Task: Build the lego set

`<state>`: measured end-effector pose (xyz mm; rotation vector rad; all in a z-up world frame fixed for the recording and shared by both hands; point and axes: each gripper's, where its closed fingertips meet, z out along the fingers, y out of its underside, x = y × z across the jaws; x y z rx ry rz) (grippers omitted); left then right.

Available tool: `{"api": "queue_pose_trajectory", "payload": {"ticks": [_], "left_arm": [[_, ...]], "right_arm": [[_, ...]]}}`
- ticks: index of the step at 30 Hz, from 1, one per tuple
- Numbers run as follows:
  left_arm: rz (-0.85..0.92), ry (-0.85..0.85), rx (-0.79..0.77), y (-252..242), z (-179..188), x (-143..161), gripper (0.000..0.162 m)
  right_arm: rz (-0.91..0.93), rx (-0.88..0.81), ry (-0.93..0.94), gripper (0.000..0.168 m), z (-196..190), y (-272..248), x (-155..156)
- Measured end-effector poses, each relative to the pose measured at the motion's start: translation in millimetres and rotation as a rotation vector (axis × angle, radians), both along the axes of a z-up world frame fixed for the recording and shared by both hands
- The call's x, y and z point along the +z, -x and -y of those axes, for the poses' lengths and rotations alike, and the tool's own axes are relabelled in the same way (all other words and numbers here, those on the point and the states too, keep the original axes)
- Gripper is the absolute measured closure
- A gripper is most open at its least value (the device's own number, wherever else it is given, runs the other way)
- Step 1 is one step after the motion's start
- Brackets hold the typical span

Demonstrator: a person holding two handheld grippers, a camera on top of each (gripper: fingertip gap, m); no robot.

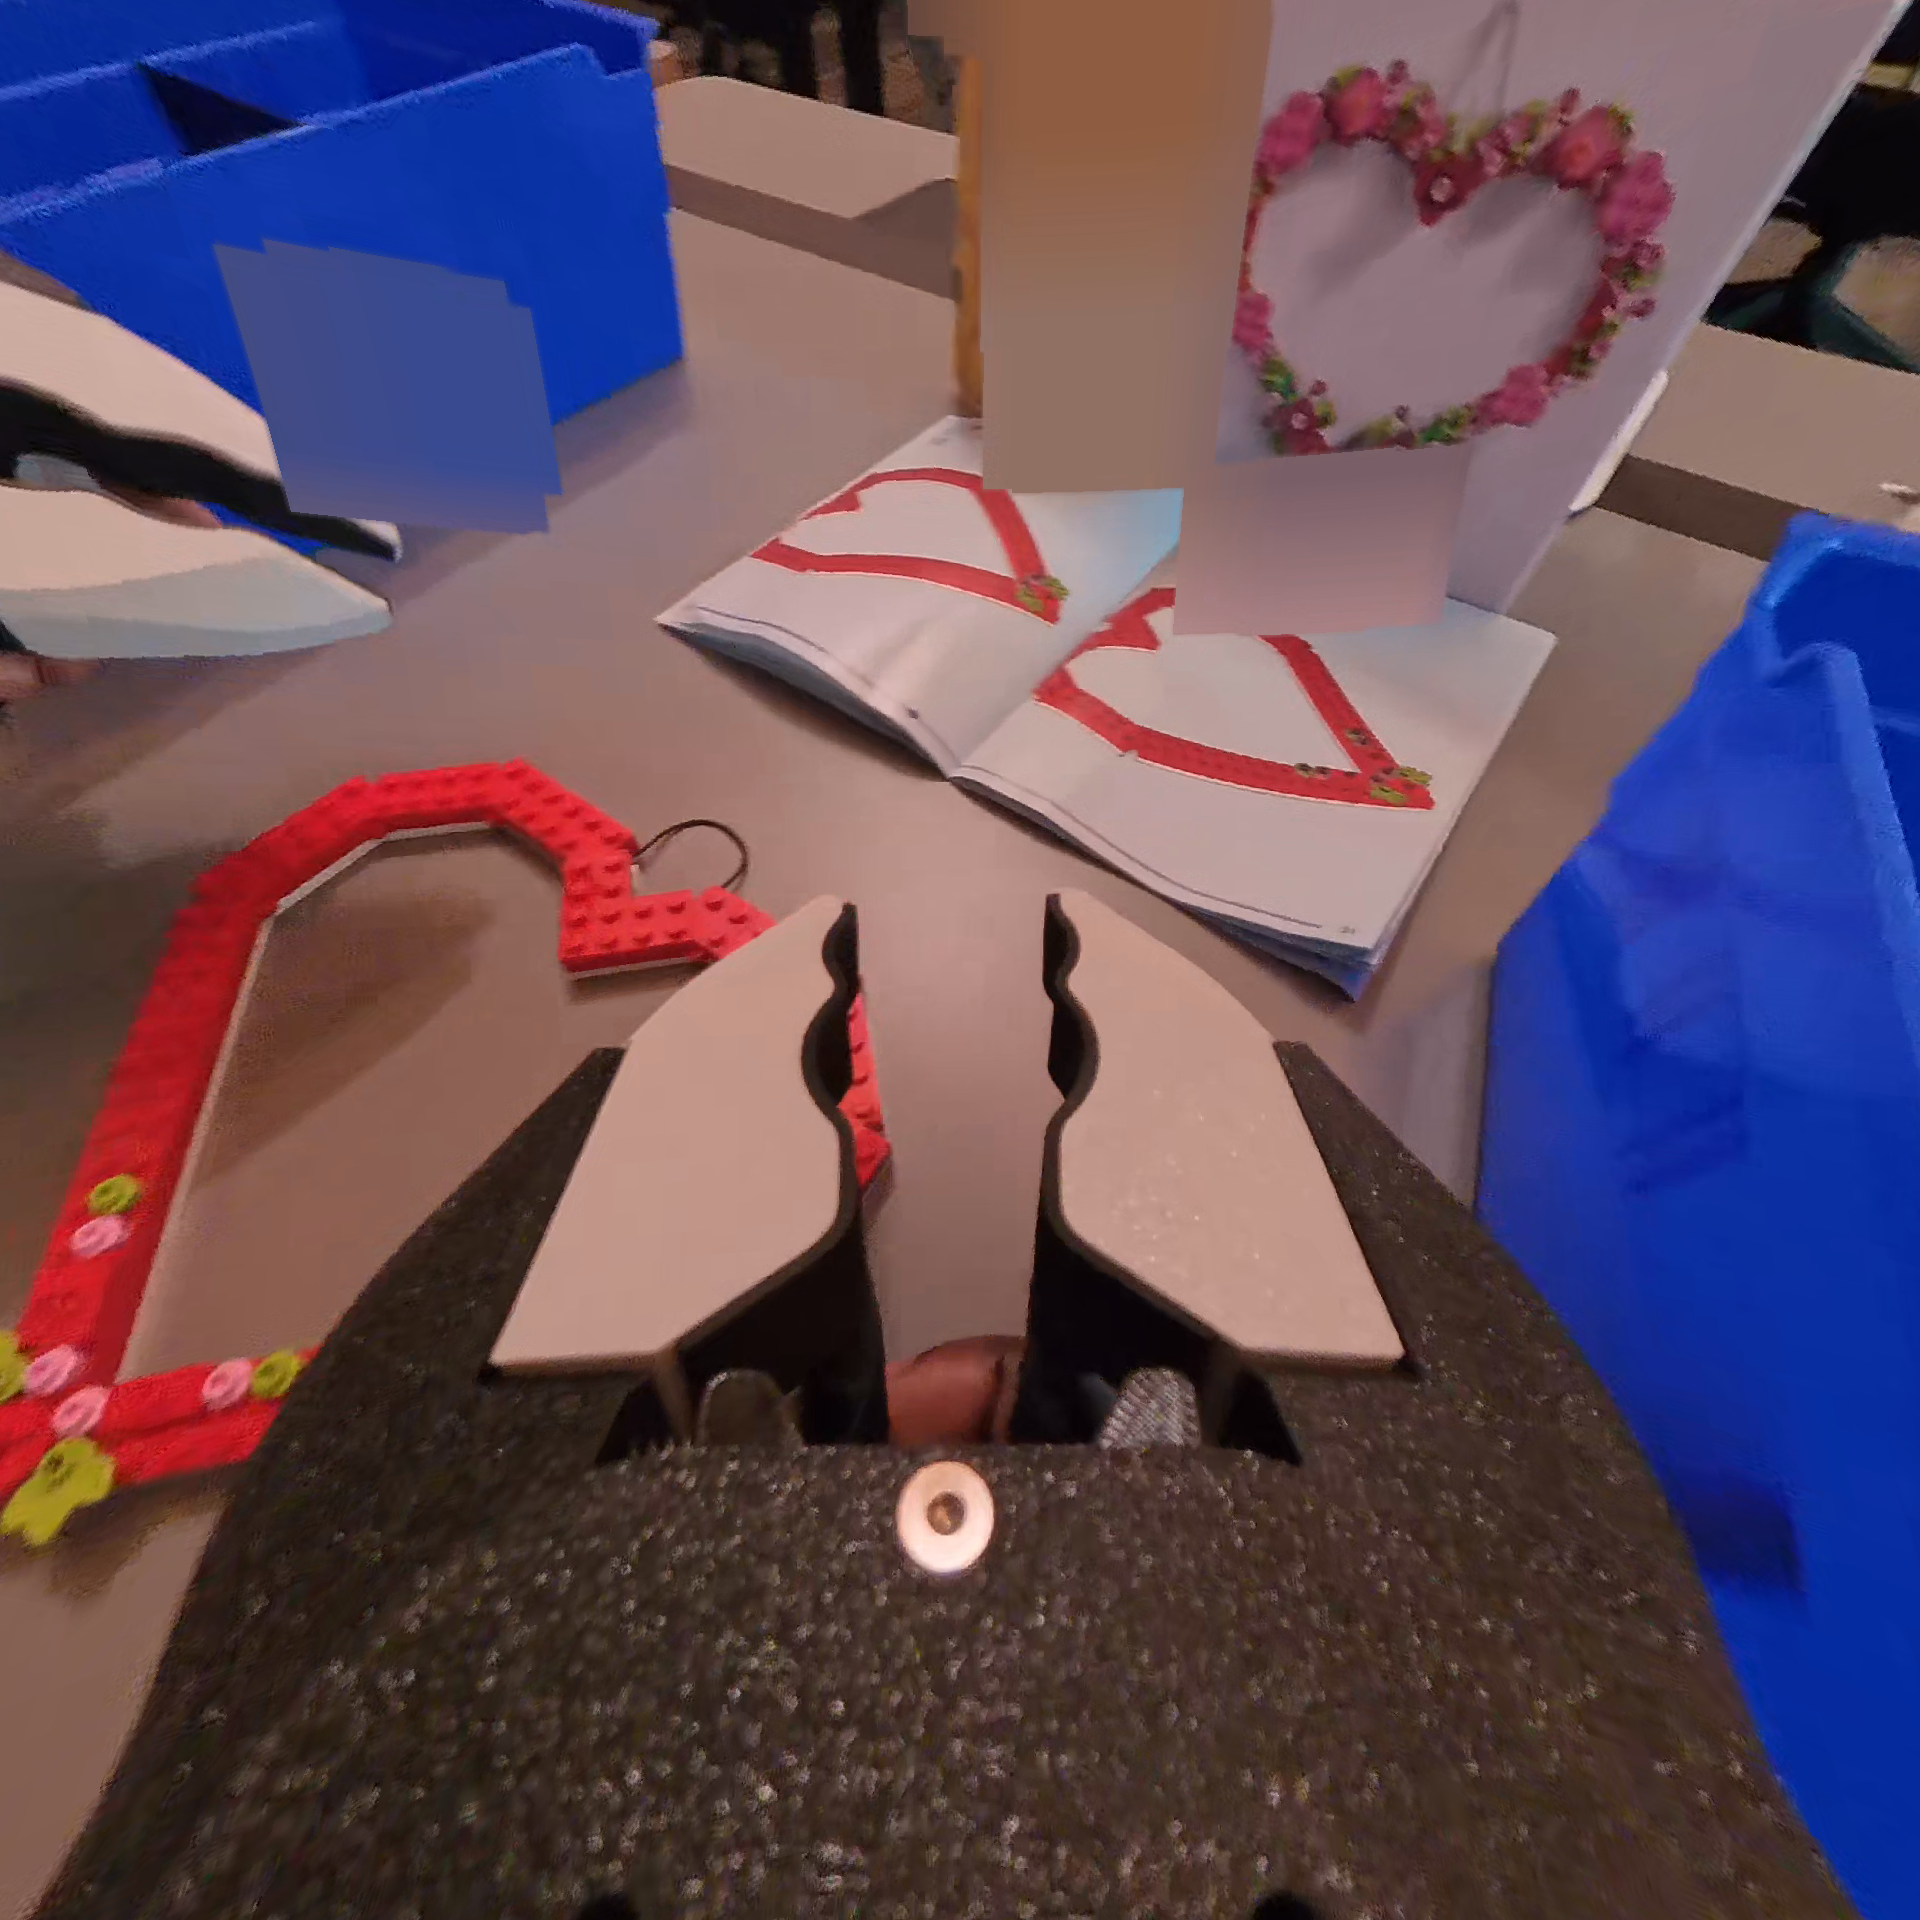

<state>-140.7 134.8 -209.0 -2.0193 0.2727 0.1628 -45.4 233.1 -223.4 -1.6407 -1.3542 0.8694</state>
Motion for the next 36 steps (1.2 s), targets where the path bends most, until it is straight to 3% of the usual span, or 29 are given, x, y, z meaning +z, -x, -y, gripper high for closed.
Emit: {"api": "queue_pose_trajectory", "payload": {"ticks": [2, 5, 10, 11, 12, 14, 15, 18, 26, 30, 36], "left_arm": [[-0.066, 0.014, 0.001, 4, -11, -1, 0.162], [-0.08, 0.019, -0.019, 2, -24, -5, 0.162], [-0.001, -0.014, 0.08, 15, -34, -9, 0.155], [0.0, -0.027, 0.099, 19, -35, -10, 0.146], [0.003, -0.049, 0.122, 23, -35, -9, 0.13], [0.053, -0.113, 0.167, 30, -37, -3, 0.076], [0.105, -0.135, 0.183, 31, -37, -1, 0.059], [0.243, -0.147, 0.197, 32, -36, 1, 0.036], [0.197, -0.085, 0.341, 56, -27, -12, 0.029], [0.182, -0.096, 0.345, 58, -25, -11, 0.036], [0.197, -0.114, 0.319, 53, -26, -6, 0.032]], "right_arm": [[-0.004, -0.042, 0.016, 0.138, -7, 2, -6], [-0.016, -0.078, 0.02, 0.167, -14, 2, -11], [-0.047, -0.117, 0.024, 0.168, -22, 1, -3], [-0.04, -0.144, -0.002, 0.16, -26, 1, -1], [-0.026, -0.162, -0.027, 0.138, -30, 1, -1], [0.034, -0.177, -0.059, 0.112, -34, 3, -3], [0.06, -0.176, -0.066, 0.101, -34, 4, -4], [0.102, -0.189, -0.046, 0.078, -38, 11, -6], [0.096, -0.303, -0.038, 0.071, -53, 23, -13], [0.116, -0.3, -0.11, 0.074, -49, 23, -21], [0.08, -0.294, -0.081, 0.075, -53, 18, -20]]}}
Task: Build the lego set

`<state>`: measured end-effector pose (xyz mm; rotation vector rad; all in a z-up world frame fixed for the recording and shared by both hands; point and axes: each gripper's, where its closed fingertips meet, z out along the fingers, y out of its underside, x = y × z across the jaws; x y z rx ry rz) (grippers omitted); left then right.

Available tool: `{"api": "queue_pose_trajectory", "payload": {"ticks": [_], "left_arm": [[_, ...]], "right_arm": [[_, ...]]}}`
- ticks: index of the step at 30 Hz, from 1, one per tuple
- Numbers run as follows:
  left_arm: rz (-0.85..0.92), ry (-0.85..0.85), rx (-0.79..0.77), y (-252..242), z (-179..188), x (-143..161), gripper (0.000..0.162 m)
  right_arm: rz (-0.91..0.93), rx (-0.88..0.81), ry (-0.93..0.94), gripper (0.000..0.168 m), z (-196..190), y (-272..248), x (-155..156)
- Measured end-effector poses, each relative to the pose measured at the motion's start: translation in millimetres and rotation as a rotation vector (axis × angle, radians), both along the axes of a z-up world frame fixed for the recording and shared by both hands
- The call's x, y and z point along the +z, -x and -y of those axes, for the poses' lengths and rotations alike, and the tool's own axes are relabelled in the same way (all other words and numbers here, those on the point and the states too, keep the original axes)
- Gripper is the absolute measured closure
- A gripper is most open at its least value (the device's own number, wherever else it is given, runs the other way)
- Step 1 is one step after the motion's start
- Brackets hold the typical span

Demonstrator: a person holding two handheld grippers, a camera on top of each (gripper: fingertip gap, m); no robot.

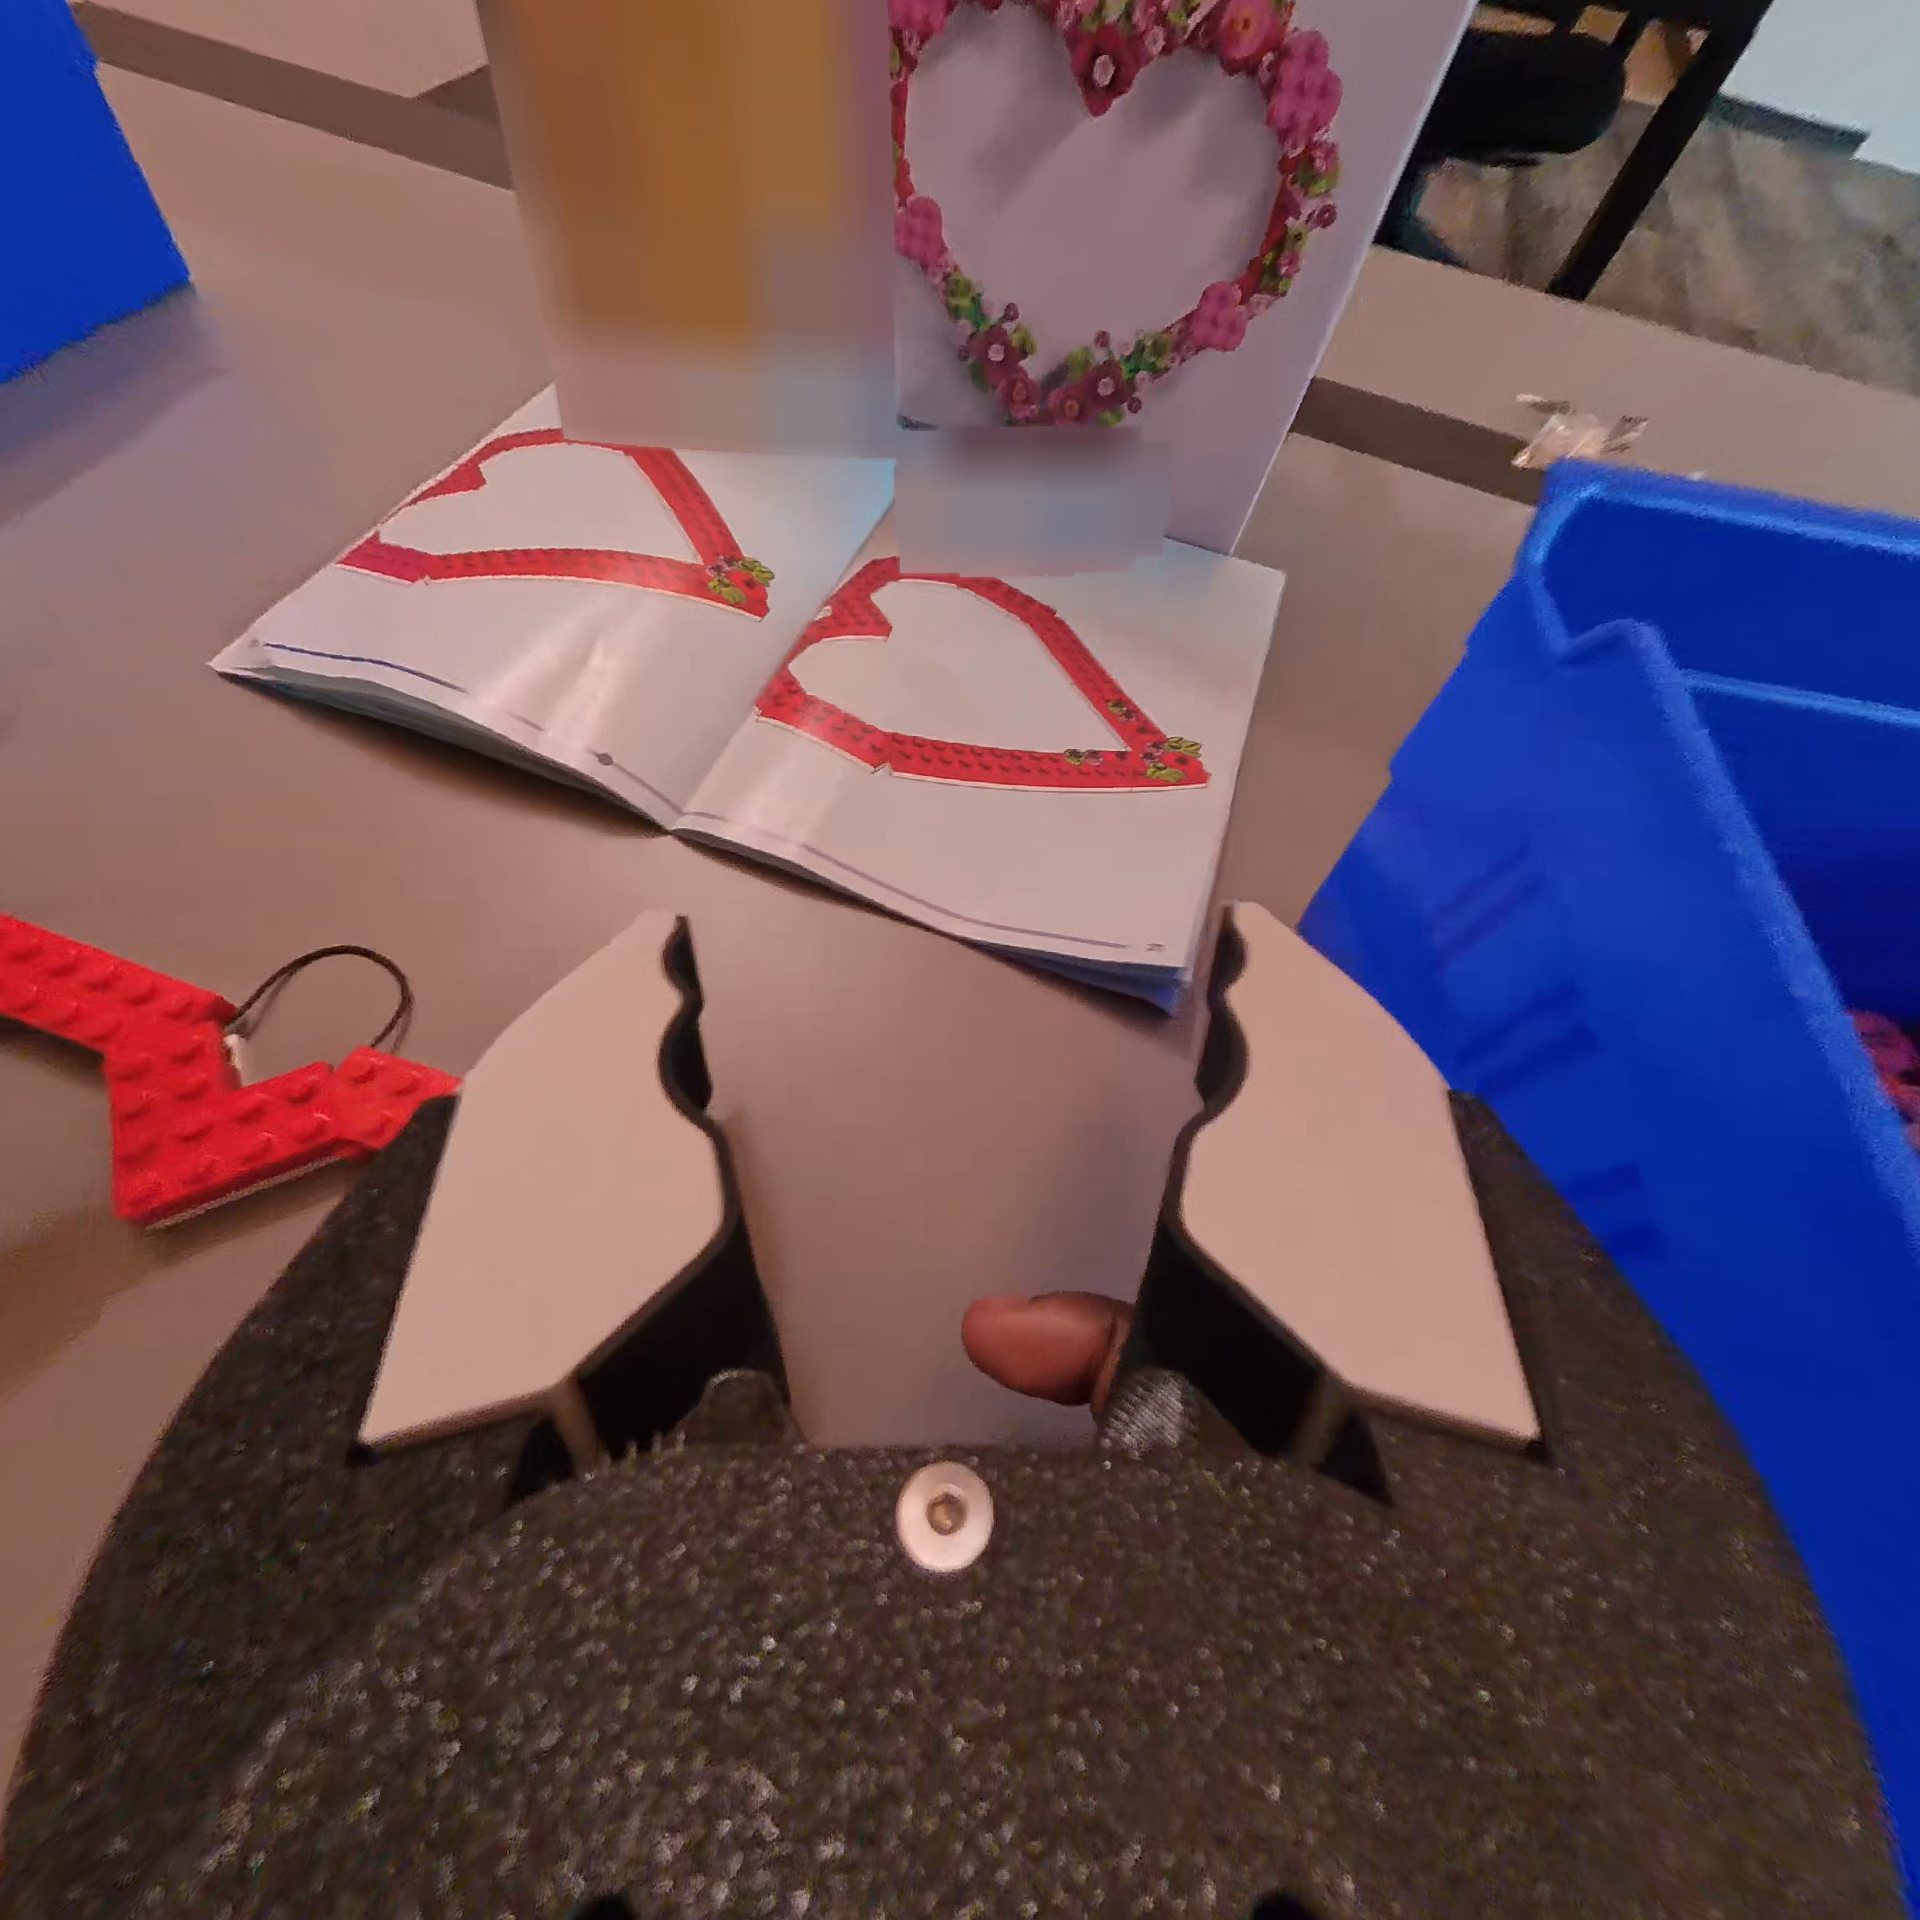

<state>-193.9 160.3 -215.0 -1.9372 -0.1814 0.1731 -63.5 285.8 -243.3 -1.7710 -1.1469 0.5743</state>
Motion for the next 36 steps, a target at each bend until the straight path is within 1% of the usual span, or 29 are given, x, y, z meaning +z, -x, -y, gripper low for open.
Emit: {"api": "queue_pose_trajectory", "payload": {"ticks": [1, 2, 3, 5, 7, 8, 9, 11, 12, 14, 16, 19, 22, 25, 28, 30, 32, 33, 35, 36], "left_arm": [[-0.016, 0.004, -0.015, -2, 1, 1, 0.052], [-0.044, -0.006, -0.042, -6, 3, 4, 0.121], [-0.069, -0.046, -0.043, -8, 5, 12, 0.162], [-0.071, -0.067, -0.051, -13, 7, 20, 0.162], [-0.043, -0.063, -0.104, -23, 4, 22, 0.162], [-0.031, -0.049, -0.151, -30, 1, 22, 0.162], [-0.035, -0.029, -0.206, -39, -5, 22, 0.154], [-0.107, 0.002, -0.305, -54, -20, 27, 0.128], [-0.158, 0.005, -0.353, -62, -31, 30, 0.123], [-0.225, 0.042, -0.491, -84, -56, 31, 0.12], [-0.244, 0.102, -0.614, -106, -84, 23, 0.122], [-0.288, 0.181, -0.787, -134, -122, 0, 0.127], [-0.272, 0.231, -0.888, -147, -150, -21, 0.13], [-0.23, 0.255, -0.939, -149, -163, -32, 0.129], [-0.211, 0.262, -0.924, -140, -171, -39, 0.126], [-0.214, 0.226, -0.835, -125, -176, -37, 0.114], [-0.18, 0.118, -0.736, -110, -175, -24, 0.099], [-0.156, 0.085, -0.716, -106, -172, -21, 0.093], [-0.128, 0.073, -0.692, -100, -167, -20, 0.078], [-0.118, 0.073, -0.686, -98, -165, -22, 0.074]], "right_arm": [[0.003, 0.003, -0.019, 0.102, -1, -2, 2], [-0.01, 0.024, -0.041, 0.151, 1, -3, 6], [-0.042, 0.035, -0.062, 0.168, 4, -3, 13], [-0.076, 0.039, -0.085, 0.168, 9, -4, 25], [-0.057, 0.017, -0.099, 0.165, 10, -9, 27], [-0.052, 0.001, -0.092, 0.151, 10, -12, 26], [-0.051, -0.01, -0.071, 0.138, 11, -16, 24], [-0.043, -0.009, -0.003, 0.128, 15, -22, 16], [-0.028, -0.006, 0.032, 0.125, 17, -25, 10], [0.012, -0.015, 0.079, 0.118, 17, -33, -3], [0.006, -0.023, 0.099, 0.118, 17, -37, -8], [-0.029, -0.008, 0.133, 0.12, 21, -40, -8], [-0.043, 0.002, 0.148, 0.121, 21, -44, -9], [-0.079, 0.013, 0.172, 0.122, 21, -45, -6], [-0.096, 0.025, 0.2, 0.123, 22, -46, -5], [-0.103, 0.033, 0.217, 0.123, 23, -46, -5], [-0.1, 0.04, 0.222, 0.124, 24, -46, -6], [-0.098, 0.041, 0.223, 0.124, 24, -46, -6], [-0.085, 0.053, 0.235, 0.125, 25, -44, -8], [-0.078, 0.061, 0.245, 0.125, 26, -44, -10]]}}
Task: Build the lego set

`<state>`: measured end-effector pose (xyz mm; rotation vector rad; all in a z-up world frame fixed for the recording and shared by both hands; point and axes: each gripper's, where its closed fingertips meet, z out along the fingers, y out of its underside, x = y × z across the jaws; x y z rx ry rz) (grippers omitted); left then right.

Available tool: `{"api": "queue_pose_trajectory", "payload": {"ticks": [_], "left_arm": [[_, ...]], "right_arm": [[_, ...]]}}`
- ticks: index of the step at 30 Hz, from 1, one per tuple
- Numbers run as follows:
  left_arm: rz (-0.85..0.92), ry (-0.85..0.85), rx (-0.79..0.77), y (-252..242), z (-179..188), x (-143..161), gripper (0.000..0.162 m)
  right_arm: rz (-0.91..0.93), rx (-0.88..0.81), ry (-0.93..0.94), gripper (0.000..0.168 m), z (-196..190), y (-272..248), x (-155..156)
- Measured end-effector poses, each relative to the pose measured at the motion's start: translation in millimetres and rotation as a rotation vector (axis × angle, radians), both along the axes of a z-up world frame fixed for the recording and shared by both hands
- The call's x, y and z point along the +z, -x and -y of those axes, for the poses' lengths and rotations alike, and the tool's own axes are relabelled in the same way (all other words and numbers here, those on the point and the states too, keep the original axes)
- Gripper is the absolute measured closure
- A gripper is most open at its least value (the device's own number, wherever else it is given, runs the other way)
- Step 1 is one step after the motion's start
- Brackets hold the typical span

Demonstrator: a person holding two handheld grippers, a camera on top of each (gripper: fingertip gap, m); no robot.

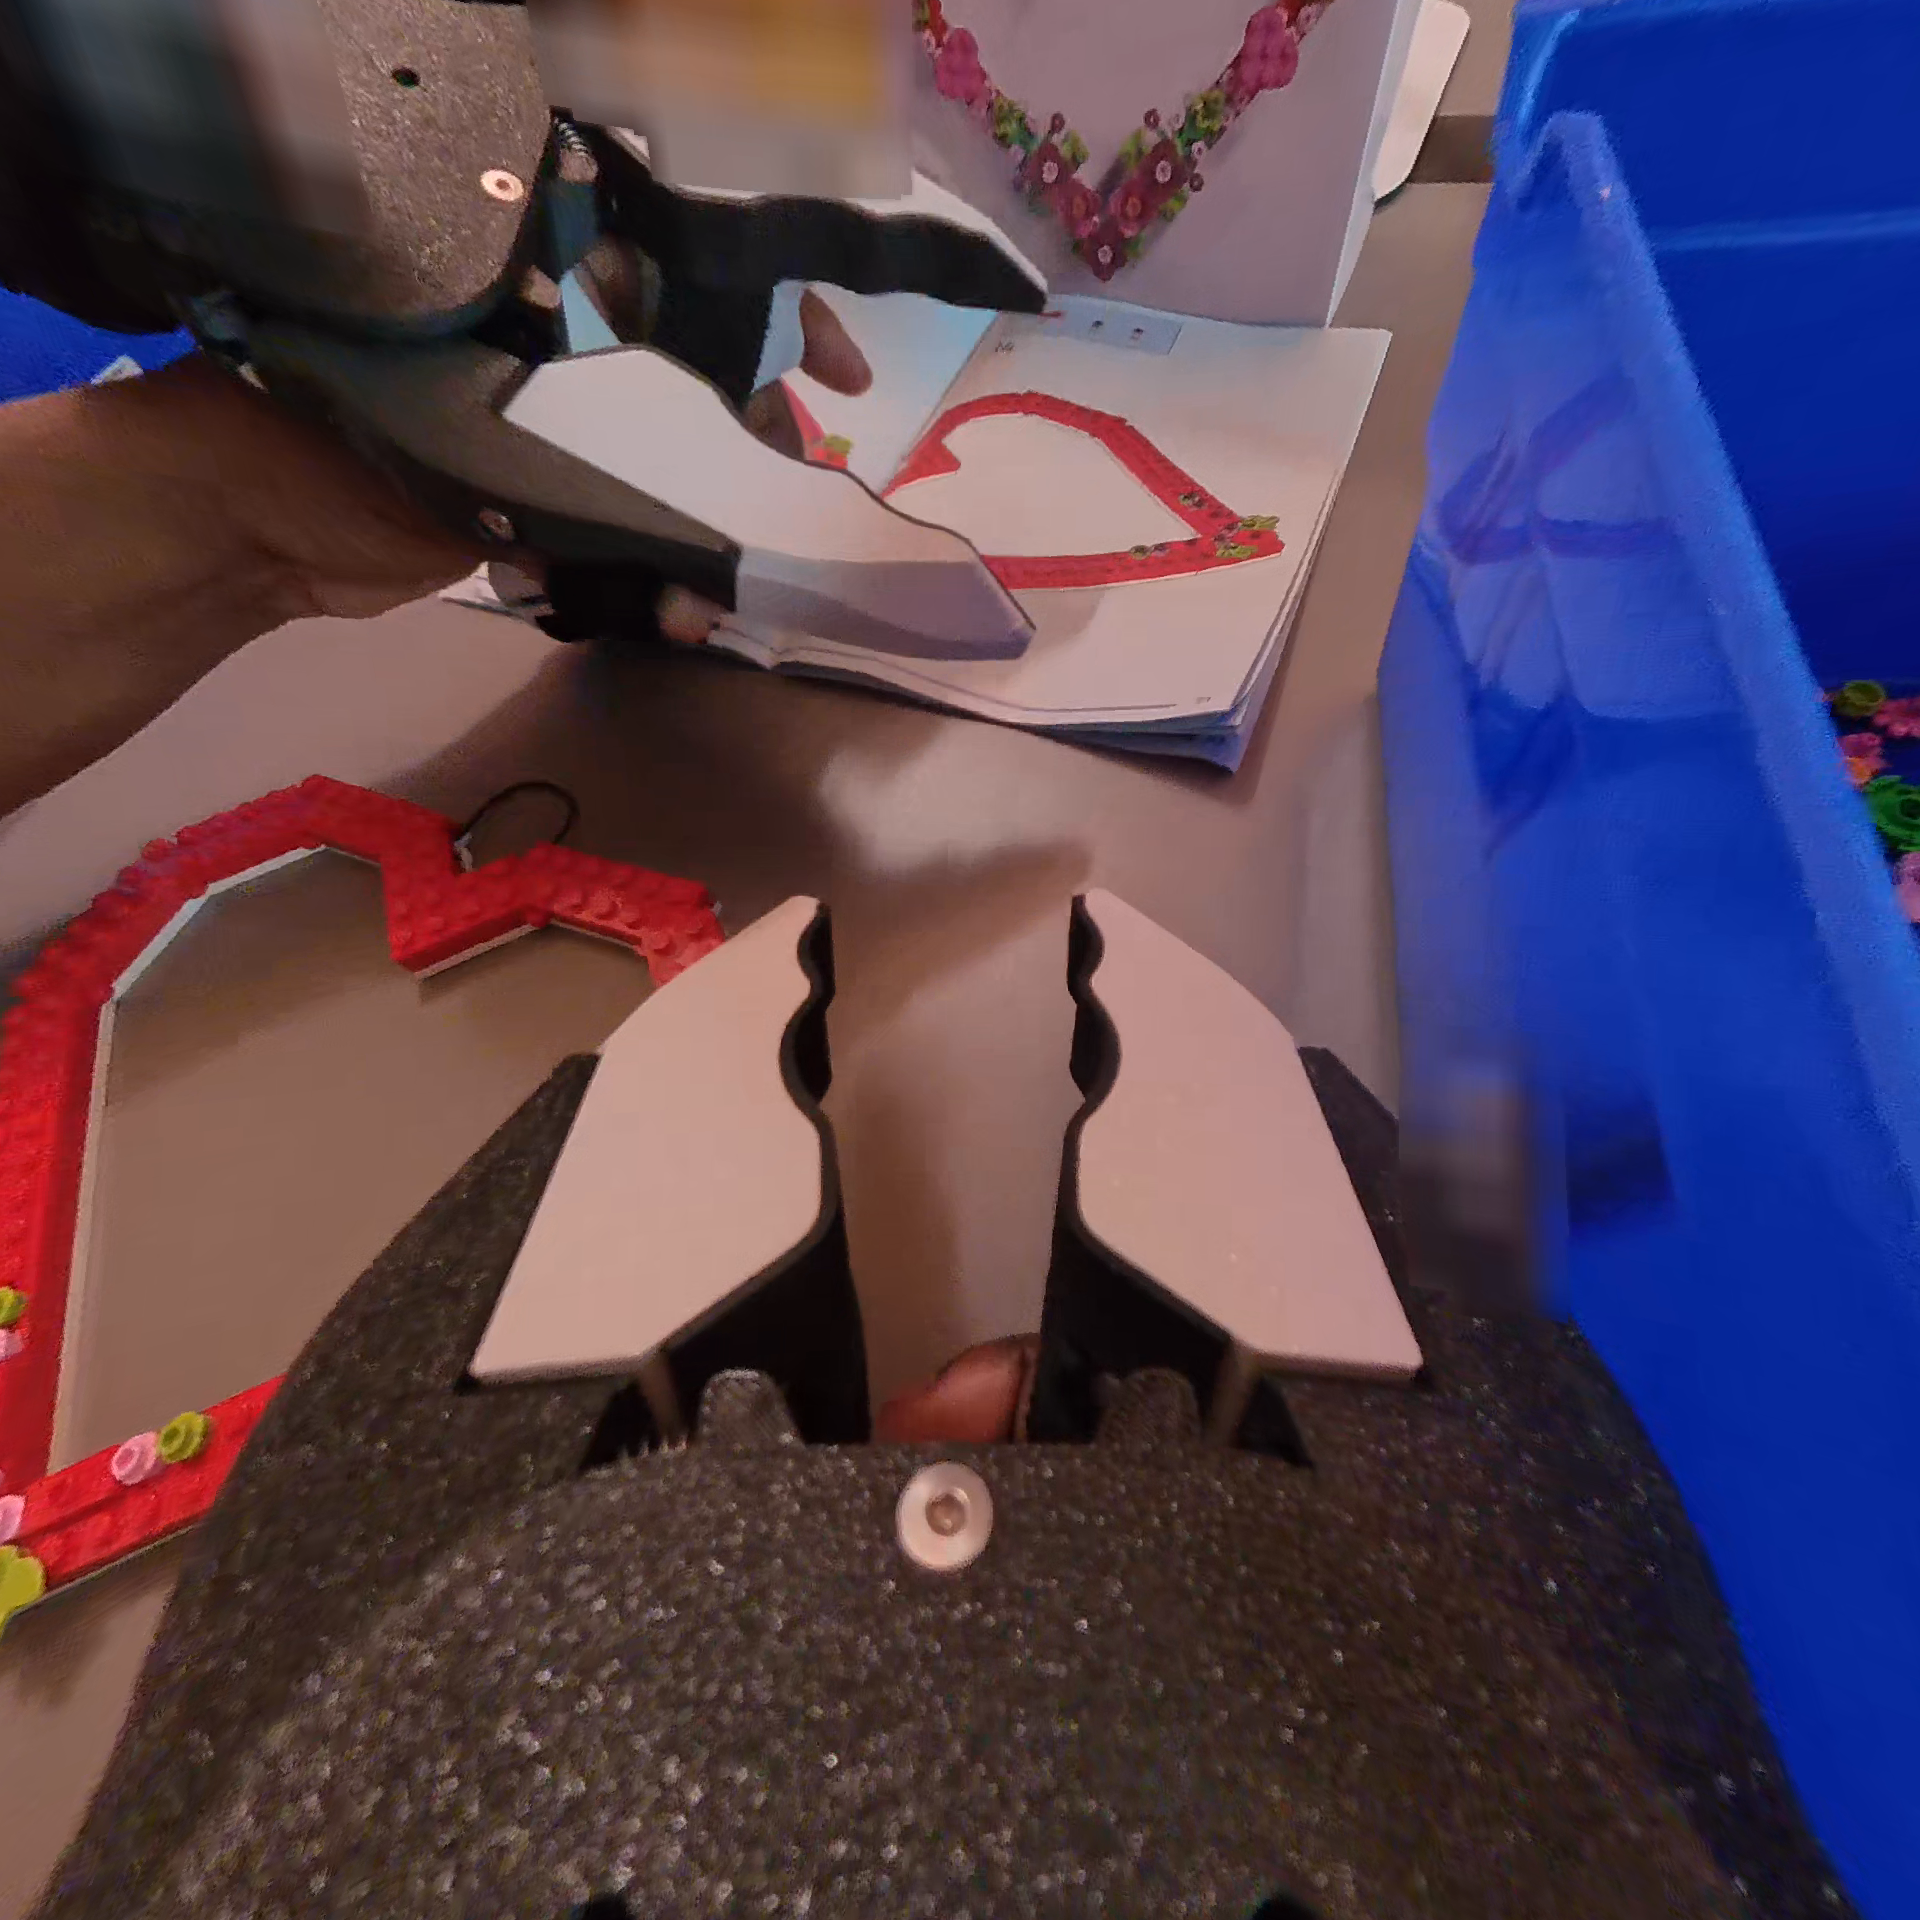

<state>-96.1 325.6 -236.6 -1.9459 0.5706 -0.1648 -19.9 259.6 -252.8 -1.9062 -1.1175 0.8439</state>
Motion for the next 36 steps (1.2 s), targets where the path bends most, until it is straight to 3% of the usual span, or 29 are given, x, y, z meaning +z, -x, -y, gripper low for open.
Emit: {"api": "queue_pose_trajectory", "payload": {"ticks": [7, 11, 21, 32, 36], "left_arm": [[-0.076, 0.105, -0.008, -2, -1, -22, 0.069], [-0.125, 0.197, 0.025, 2, -4, -37, 0.076], [-0.056, 0.135, 0.024, 2, -4, -24, 0.083], [-0.008, 0.247, -0.02, -2, -2, -35, 0.083], [0.006, 0.239, 0.005, 1, -4, -33, 0.091]], "right_arm": [[0.008, 0.019, 0.025, 0.126, 2, 1, -3], [0.016, 0.028, 0.039, 0.126, 3, 2, -4], [0.026, 0.035, 0.05, 0.126, 5, 2, -6], [0.051, 0.042, 0.035, 0.126, 6, 3, -9], [0.05, 0.041, 0.038, 0.126, 6, 3, -9]]}}
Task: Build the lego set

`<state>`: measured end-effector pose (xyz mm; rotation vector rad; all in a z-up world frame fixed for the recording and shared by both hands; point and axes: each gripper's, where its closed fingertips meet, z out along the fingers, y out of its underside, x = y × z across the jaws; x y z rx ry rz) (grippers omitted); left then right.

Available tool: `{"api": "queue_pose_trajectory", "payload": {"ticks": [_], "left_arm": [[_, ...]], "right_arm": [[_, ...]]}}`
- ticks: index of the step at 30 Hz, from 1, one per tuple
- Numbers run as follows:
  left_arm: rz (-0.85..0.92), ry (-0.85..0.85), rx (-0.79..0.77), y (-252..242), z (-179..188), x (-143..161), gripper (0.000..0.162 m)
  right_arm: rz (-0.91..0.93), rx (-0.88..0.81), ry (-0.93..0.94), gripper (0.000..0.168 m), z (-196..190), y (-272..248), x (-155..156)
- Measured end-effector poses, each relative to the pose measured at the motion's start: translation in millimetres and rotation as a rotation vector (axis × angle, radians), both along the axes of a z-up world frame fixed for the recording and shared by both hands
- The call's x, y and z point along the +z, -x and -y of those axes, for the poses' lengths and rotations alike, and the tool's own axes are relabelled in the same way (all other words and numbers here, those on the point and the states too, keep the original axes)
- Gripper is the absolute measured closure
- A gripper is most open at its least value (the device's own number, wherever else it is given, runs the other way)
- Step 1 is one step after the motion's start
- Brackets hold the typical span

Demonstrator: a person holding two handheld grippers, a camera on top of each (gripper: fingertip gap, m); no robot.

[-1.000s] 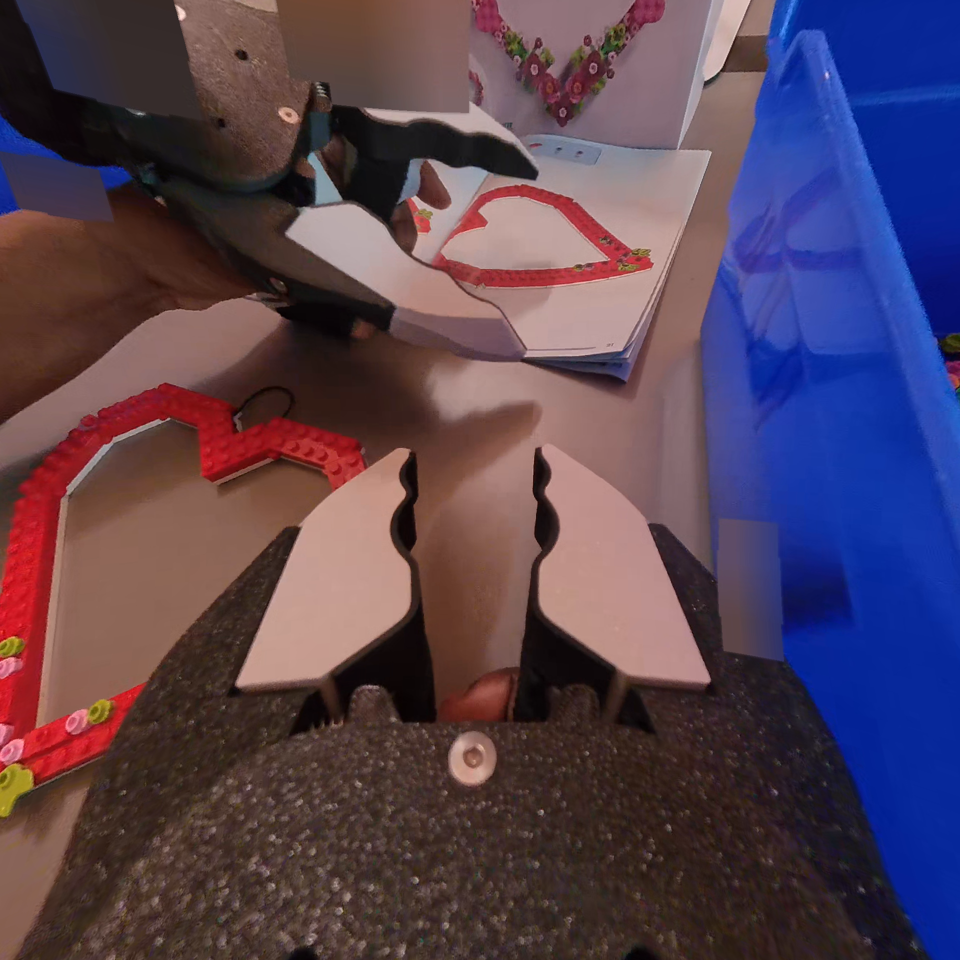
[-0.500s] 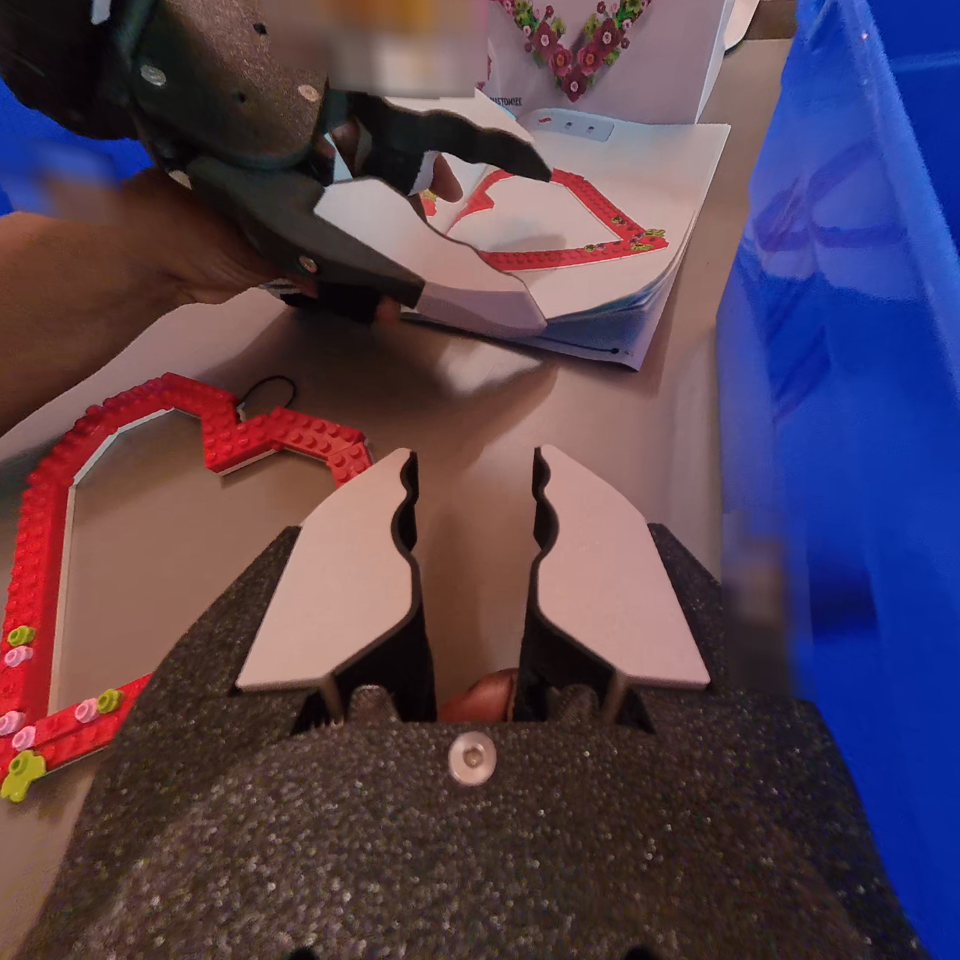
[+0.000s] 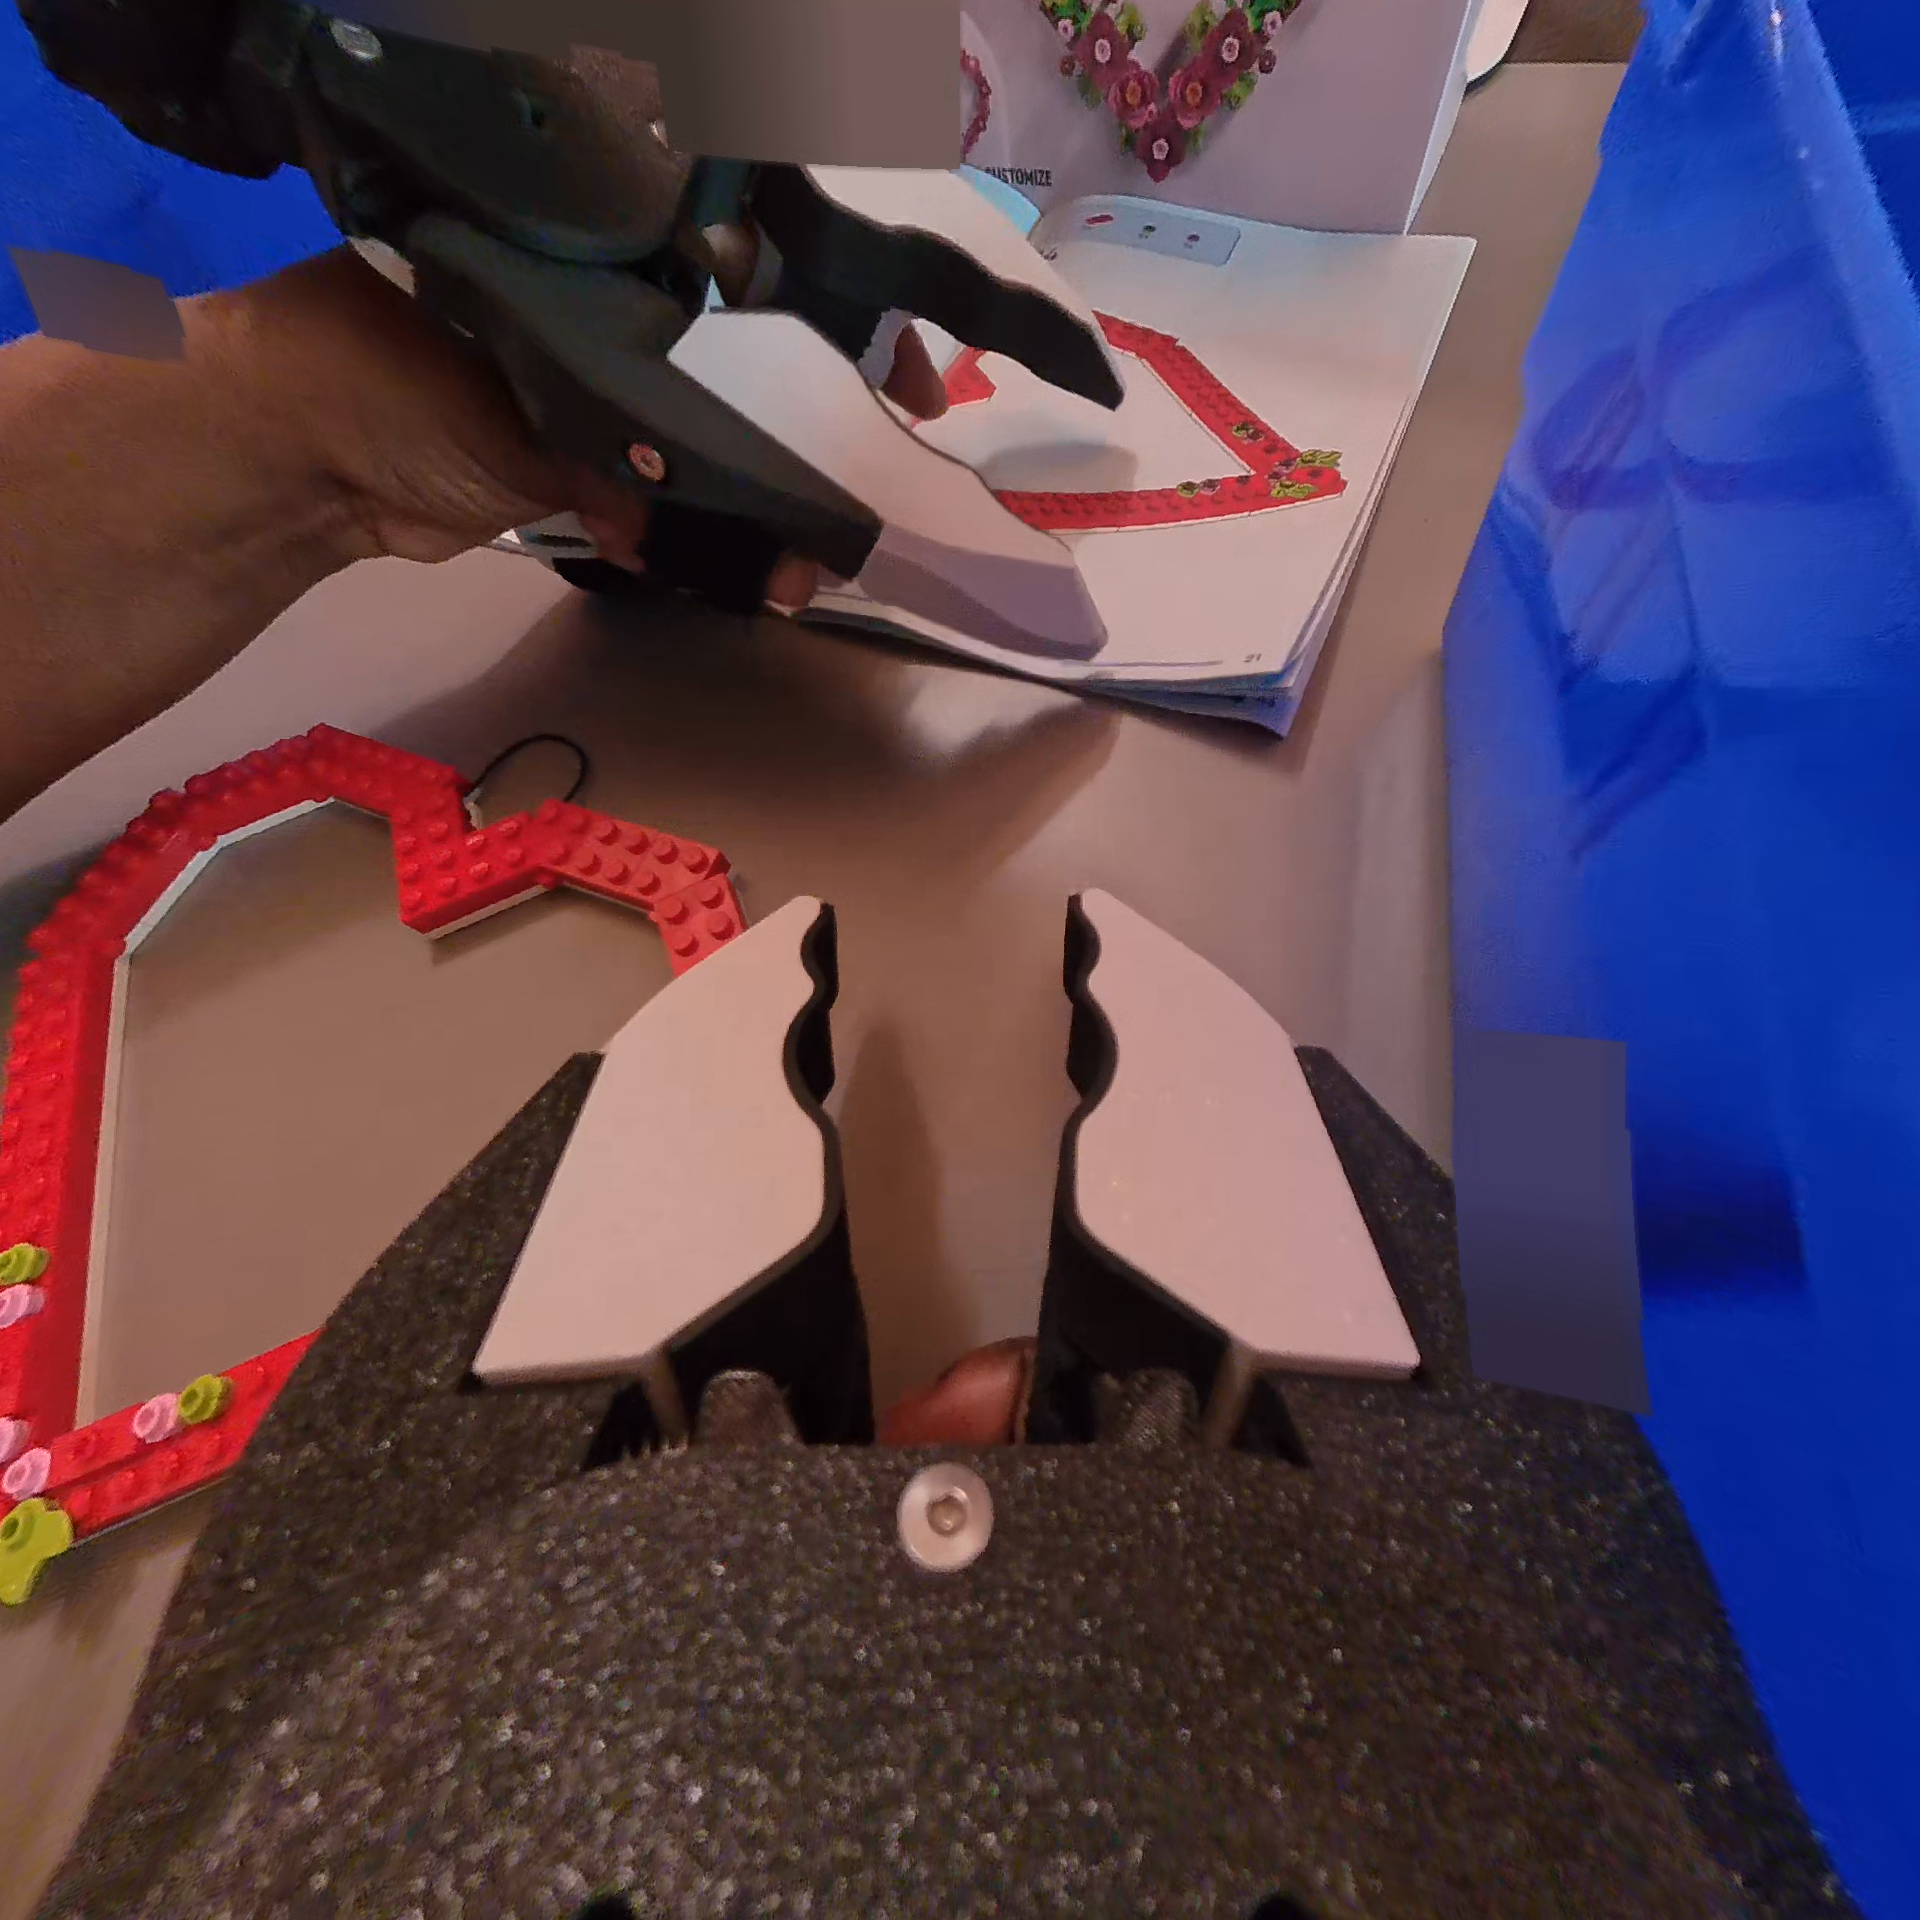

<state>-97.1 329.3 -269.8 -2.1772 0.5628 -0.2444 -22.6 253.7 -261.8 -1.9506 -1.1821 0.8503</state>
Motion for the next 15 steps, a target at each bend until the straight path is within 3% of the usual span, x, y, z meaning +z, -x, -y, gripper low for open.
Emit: {"api": "queue_pose_trajectory", "payload": {"ticks": [6, 15], "left_arm": [[-0.01, -0.001, -0.051, -6.2, 3.6, -0.7, 0.08], [-0.018, -0.027, 0.03, 3.7, -2.0, 2.1, 0.091]], "right_arm": [[0.007, 0.004, -0.003, 0.126, 0.7, 0.0, -0.8], [0.024, 0.009, -0.008, 0.126, 1.6, -0.1, -2.8]]}}
